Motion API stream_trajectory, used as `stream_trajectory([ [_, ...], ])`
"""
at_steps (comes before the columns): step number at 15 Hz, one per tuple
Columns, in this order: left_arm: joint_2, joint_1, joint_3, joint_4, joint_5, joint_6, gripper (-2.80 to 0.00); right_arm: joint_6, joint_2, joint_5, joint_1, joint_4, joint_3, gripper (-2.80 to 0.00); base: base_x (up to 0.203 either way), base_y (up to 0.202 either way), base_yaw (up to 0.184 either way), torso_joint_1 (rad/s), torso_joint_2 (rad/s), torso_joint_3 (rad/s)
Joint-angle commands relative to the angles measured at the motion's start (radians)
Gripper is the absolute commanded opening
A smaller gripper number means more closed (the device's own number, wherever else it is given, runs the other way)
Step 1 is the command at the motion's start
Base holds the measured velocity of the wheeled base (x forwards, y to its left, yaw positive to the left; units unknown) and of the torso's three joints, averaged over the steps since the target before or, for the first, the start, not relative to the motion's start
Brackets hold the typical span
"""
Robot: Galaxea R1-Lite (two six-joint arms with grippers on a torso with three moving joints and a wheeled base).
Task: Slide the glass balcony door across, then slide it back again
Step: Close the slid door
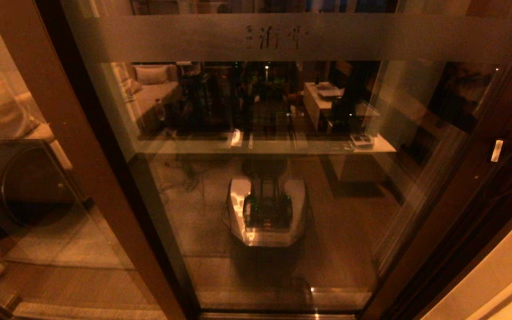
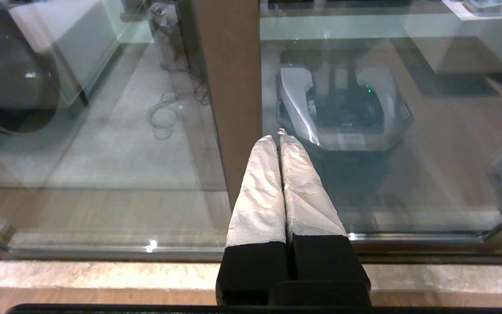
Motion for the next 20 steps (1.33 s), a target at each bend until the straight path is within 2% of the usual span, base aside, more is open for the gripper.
stream_trajectory([
  [1,0.002,0.0,0.0,0.0,0.0,0.001,-2.8,0.0,-0.005,0.0,-0.001,-0.002,0.005,-2.8,0.0,0.0,0.0,0.0,0.0,0.0],
  [6,0.002,0.0,0.0,0.0,0.0,0.001,-2.8,0.0,0.005,0.041,0.0,-0.002,0.0,-2.8,0.0,0.0,0.0,0.0,0.0,0.0],
  [20,0.001,0.0,0.0,0.0,0.0,0.001,-2.8,-0.001,0.087,0.039,-0.013,-0.005,-0.063,-2.8,0.0,0.0,0.0,0.0,0.0,0.0],
])
